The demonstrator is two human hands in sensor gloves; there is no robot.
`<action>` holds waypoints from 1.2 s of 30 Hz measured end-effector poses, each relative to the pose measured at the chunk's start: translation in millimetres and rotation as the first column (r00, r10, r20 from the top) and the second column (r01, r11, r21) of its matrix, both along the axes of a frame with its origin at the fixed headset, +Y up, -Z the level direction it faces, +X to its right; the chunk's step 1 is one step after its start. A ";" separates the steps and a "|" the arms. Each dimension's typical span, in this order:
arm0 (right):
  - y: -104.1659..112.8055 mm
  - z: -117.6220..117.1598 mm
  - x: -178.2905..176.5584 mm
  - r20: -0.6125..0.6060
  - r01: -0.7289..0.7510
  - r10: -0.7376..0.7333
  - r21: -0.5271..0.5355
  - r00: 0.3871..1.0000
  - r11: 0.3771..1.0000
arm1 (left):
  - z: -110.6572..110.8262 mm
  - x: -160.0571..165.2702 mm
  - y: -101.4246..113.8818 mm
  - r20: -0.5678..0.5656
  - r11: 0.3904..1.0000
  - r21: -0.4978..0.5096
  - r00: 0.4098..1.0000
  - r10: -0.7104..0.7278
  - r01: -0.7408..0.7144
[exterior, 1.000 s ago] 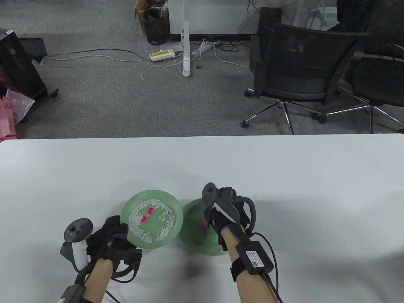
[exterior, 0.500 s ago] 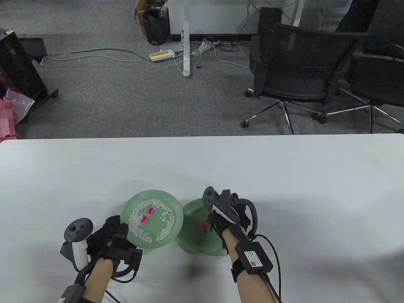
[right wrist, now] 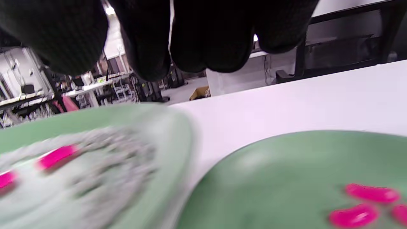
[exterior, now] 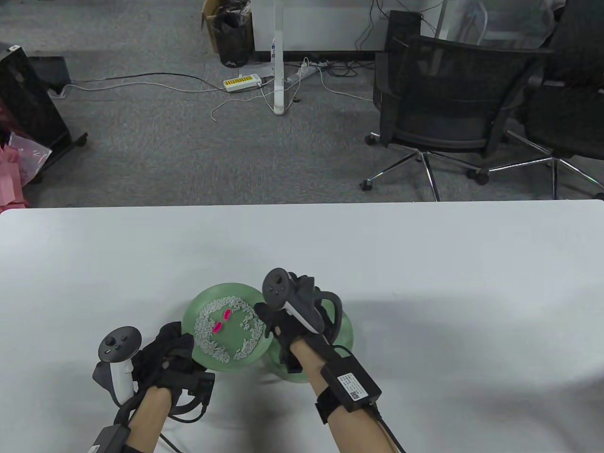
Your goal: Pick gummy candy with hand pinch into plate
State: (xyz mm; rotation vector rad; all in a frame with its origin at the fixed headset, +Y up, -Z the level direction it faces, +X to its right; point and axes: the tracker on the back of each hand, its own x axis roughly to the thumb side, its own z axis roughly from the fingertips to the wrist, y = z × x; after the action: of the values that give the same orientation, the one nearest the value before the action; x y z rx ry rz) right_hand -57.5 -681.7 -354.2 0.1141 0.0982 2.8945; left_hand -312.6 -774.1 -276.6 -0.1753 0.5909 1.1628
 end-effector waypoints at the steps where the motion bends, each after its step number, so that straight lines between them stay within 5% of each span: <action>1: -1.1 1.0 -11.8 -0.026 -0.013 0.013 0.003 1.000 1.000 | 0.2 0.8 0.5 0.001 1.000 0.001 1.000 -0.001 0.001; 10: -15.0 12.6 -74.8 -0.111 -0.187 0.196 0.081 0.974 0.979 | 0.6 1.5 2.0 0.003 1.000 0.006 1.000 -0.006 0.006; 36: -25.4 12.3 -88.2 -0.137 -0.269 0.274 0.056 0.952 0.961 | 0.4 -0.5 -0.9 -0.009 1.000 0.002 1.000 0.029 -0.029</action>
State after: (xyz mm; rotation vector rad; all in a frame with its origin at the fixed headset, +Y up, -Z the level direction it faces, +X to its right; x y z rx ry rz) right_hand -145.7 -707.1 -341.9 0.3417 0.0933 3.1613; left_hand -313.1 -775.0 -276.1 -0.1778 0.5968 1.1925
